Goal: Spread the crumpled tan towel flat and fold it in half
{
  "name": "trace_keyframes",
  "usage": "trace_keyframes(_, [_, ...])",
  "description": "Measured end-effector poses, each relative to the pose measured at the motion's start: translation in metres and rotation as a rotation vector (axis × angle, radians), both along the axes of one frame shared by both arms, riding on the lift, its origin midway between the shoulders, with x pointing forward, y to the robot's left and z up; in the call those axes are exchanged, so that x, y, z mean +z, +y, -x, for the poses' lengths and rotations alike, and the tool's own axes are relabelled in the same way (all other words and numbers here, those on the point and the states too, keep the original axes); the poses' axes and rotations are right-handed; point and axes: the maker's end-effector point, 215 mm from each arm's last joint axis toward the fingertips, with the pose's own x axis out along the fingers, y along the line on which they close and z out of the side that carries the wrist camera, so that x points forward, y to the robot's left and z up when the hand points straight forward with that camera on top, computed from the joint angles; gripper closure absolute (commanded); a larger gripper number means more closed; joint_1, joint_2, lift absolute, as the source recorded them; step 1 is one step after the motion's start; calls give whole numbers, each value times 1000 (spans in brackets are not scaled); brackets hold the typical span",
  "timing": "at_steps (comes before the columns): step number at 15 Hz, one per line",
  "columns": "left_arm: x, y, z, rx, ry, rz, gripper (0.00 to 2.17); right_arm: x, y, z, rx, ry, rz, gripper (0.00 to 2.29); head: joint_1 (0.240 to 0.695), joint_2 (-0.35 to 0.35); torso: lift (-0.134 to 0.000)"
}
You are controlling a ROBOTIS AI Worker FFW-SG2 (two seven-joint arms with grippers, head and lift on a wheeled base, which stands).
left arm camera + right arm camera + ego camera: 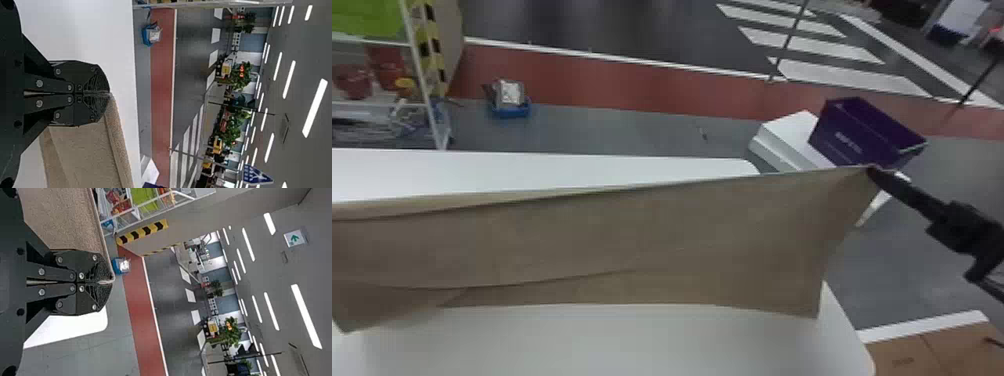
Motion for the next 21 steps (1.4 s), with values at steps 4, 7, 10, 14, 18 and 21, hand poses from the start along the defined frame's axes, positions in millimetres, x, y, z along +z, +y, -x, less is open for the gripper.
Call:
trace_keyframes(4, [24,-1,7,-4,-36,-3,1382,8,27,17,48,39,-72,2128,691,-274,-124])
trace_keyframes(7, [32,-3,19,0,-19,-8,1382,21,45,33,70,46,-109,2128,695,-264,-124])
trace_keyframes(10, [45,6,32,19,-26,-18,1382,32,51,45,81,35,-138,2128,695,-252,-124])
trace_keyframes(14, [61,27,41,51,-57,-21,1382,43,60,62,110,38,-191,2128,693,-224,-124])
trace_keyframes(18, [80,43,56,45,-93,6,1382,48,76,86,143,63,-232,2128,695,-182,-124])
trace_keyframes(21, [86,47,70,18,-91,32,1382,57,82,101,154,33,-240,2128,695,-168,-124])
